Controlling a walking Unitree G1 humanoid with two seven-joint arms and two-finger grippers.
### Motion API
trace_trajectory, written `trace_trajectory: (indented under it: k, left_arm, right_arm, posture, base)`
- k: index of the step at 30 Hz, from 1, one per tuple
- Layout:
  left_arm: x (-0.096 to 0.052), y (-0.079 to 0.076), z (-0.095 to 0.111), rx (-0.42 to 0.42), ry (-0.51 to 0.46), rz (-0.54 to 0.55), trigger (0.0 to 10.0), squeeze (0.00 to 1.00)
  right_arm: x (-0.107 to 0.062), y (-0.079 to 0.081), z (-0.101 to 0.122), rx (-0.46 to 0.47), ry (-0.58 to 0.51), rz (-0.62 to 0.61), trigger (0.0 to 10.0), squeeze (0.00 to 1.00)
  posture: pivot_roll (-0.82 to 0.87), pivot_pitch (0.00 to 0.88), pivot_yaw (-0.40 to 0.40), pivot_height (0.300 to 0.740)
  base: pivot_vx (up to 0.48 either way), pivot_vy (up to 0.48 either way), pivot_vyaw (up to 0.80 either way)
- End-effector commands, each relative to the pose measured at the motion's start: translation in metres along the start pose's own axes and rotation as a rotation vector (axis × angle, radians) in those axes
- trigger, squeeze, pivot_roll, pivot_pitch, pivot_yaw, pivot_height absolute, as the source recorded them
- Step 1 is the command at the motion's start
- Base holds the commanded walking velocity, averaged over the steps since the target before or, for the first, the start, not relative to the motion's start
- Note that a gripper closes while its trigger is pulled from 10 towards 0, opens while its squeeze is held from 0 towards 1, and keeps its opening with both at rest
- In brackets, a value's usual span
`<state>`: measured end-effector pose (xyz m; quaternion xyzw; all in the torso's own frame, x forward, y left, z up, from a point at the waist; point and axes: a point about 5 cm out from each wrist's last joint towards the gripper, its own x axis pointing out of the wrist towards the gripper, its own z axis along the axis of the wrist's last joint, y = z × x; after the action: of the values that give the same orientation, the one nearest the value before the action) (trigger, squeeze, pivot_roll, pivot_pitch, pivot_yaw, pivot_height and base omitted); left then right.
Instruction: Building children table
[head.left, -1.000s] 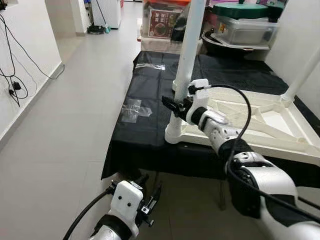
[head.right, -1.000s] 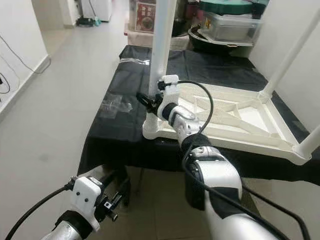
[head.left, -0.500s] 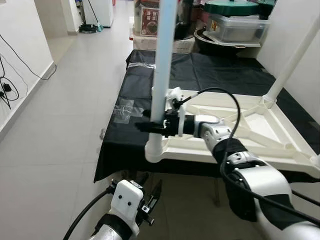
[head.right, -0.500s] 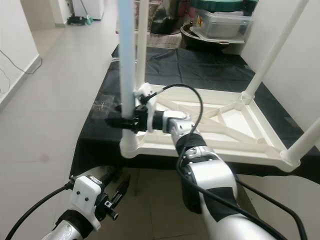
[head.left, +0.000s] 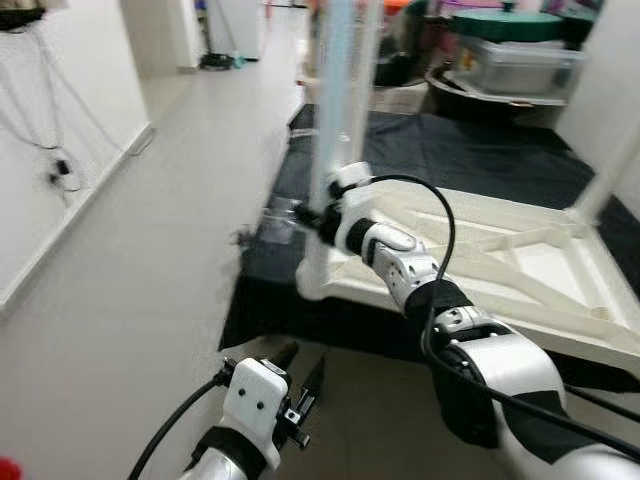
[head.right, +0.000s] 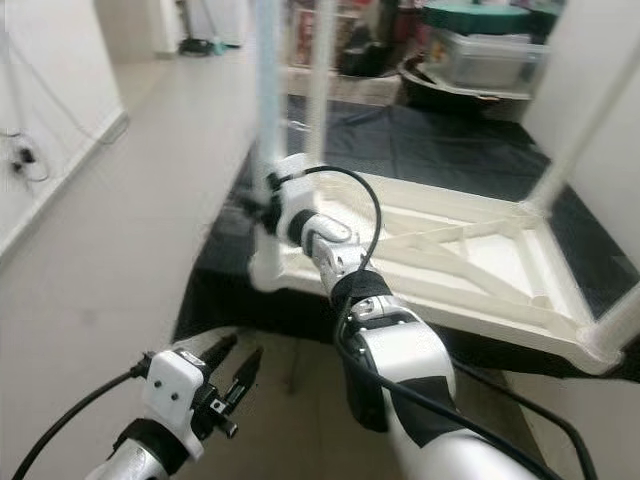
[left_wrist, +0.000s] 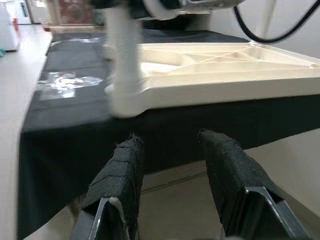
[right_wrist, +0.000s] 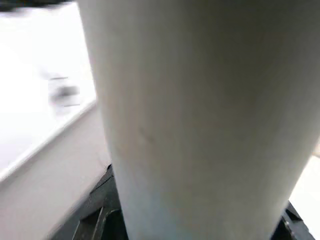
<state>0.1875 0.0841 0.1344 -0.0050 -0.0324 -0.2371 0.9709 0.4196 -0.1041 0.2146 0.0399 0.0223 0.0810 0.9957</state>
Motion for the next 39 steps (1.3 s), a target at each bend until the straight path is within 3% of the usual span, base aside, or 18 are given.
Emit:
trace_trajectory:
  k: [1, 4, 6, 8, 9, 10, 11, 14, 15, 16, 17, 19, 22, 24, 25, 29, 30, 39]
  left_arm:
    - [0.000, -0.001, -0.004, 0.008, 0.020, -0.009, 10.0, 0.00]
    - [0.000, -0.001, -0.005, 0.009, 0.022, -0.012, 10.0, 0.00]
    - [0.000, -0.001, -0.005, 0.009, 0.022, -0.012, 10.0, 0.00]
    - [0.000, -0.001, -0.005, 0.009, 0.023, -0.012, 10.0, 0.00]
    - [0.000, -0.001, -0.005, 0.009, 0.023, -0.013, 10.0, 0.00]
    - [0.000, -0.001, -0.006, 0.009, 0.024, -0.014, 10.0, 0.00]
    - [0.000, -0.001, -0.006, 0.009, 0.024, -0.014, 10.0, 0.00]
    - [0.000, -0.001, -0.006, 0.007, 0.025, -0.014, 10.0, 0.00]
    - [0.000, -0.001, -0.006, 0.006, 0.025, -0.015, 10.0, 0.00]
    - [0.000, -0.001, -0.006, 0.006, 0.025, -0.015, 10.0, 0.00]
    - [-0.001, -0.001, -0.006, 0.006, 0.025, -0.015, 10.0, 0.00]
    - [-0.001, -0.001, -0.006, 0.006, 0.025, -0.015, 10.0, 0.00]
    - [0.000, -0.002, -0.006, 0.004, 0.026, -0.016, 10.0, 0.00]
    - [0.000, -0.002, -0.006, 0.002, 0.027, -0.019, 10.0, 0.00]
    - [0.000, -0.002, -0.006, 0.002, 0.027, -0.019, 10.0, 0.00]
    - [0.000, -0.002, -0.006, 0.001, 0.027, -0.018, 10.0, 0.00]
    - [0.000, -0.002, -0.005, 0.002, 0.026, -0.017, 10.0, 0.00]
    - [-0.001, -0.003, -0.003, 0.005, 0.025, -0.012, 10.0, 0.00]
  right_arm:
    - [-0.004, -0.031, -0.001, 0.049, 0.000, -0.206, 0.0, 0.00]
    - [-0.009, -0.033, -0.012, 0.173, 0.001, -0.387, 0.0, 0.00]
    - [-0.009, -0.033, -0.012, 0.173, 0.001, -0.387, 0.0, 0.00]
    - [-0.010, -0.024, -0.021, 0.235, 0.019, -0.412, 0.0, 0.00]
    - [-0.010, -0.007, -0.028, 0.283, 0.023, -0.374, 0.0, 0.00]
    - [-0.009, 0.011, -0.029, 0.314, 0.014, -0.279, 10.0, 0.00]
    - [-0.008, 0.023, -0.028, 0.326, 0.006, -0.218, 10.0, 1.00]
    - [-0.006, 0.037, -0.020, 0.322, -0.050, -0.079, 10.0, 1.00]
    - [-0.005, 0.038, -0.017, 0.337, -0.063, -0.022, 10.0, 0.79]
    - [-0.005, 0.038, -0.017, 0.337, -0.063, -0.022, 10.0, 0.79]
    - [-0.005, 0.040, -0.013, 0.352, -0.074, 0.069, 10.0, 0.00]
    - [-0.005, 0.040, -0.013, 0.352, -0.074, 0.069, 10.0, 0.00]
    - [-0.005, 0.041, -0.012, 0.345, -0.074, 0.229, 10.0, 0.00]
    - [-0.011, 0.036, -0.018, 0.249, -0.019, 0.501, 10.0, 0.00]
    - [-0.011, 0.036, -0.018, 0.249, -0.019, 0.501, 10.0, 0.00]
    - [-0.022, 0.032, -0.022, 0.154, 0.056, 0.804, 10.0, 0.00]
    - [-0.031, 0.035, -0.020, 0.097, 0.097, 1.026, 10.0, 0.00]
    - [-0.037, 0.049, -0.013, -0.025, 0.137, 1.253, 10.0, 0.00]
  posture:
    - [0.11, 0.048, -0.106, 0.740]
    - [0.11, 0.040, -0.104, 0.740]
    - [0.11, 0.040, -0.104, 0.740]
    - [0.11, 0.038, -0.104, 0.740]
    - [0.11, 0.037, -0.105, 0.740]
    - [0.11, 0.035, -0.106, 0.740]
    - [0.11, 0.035, -0.106, 0.740]
    - [0.11, 0.030, -0.107, 0.740]
    - [0.11, 0.029, -0.110, 0.740]
    - [0.11, 0.029, -0.110, 0.740]
    - [0.11, 0.029, -0.110, 0.740]
    - [0.11, 0.029, -0.110, 0.740]
    - [0.11, 0.028, -0.106, 0.740]
    - [0.11, 0.033, -0.107, 0.740]
    - [0.11, 0.033, -0.107, 0.740]
    - [0.11, 0.038, -0.108, 0.740]
    - [0.11, 0.044, -0.112, 0.740]
    - [0.12, 0.057, -0.118, 0.740]
  base:
    - [0.000, 0.000, 0.00]
    - [0.000, 0.000, 0.00]
    - [0.000, 0.000, 0.00]
    - [0.000, 0.000, 0.00]
    - [0.000, 0.000, 0.00]
    - [0.000, 0.000, 0.00]
    - [0.000, 0.000, 0.00]
    - [0.000, 0.000, 0.00]
    - [0.000, 0.000, 0.00]
    - [0.000, 0.000, 0.00]
    - [0.000, 0.000, 0.00]
    - [0.000, 0.000, 0.00]
    - [0.000, 0.000, 0.00]
    - [0.000, 0.000, 0.00]
    - [0.000, 0.000, 0.00]
    - [0.000, 0.000, 0.00]
    - [0.000, 0.000, 0.00]
    - [0.000, 0.000, 0.00]
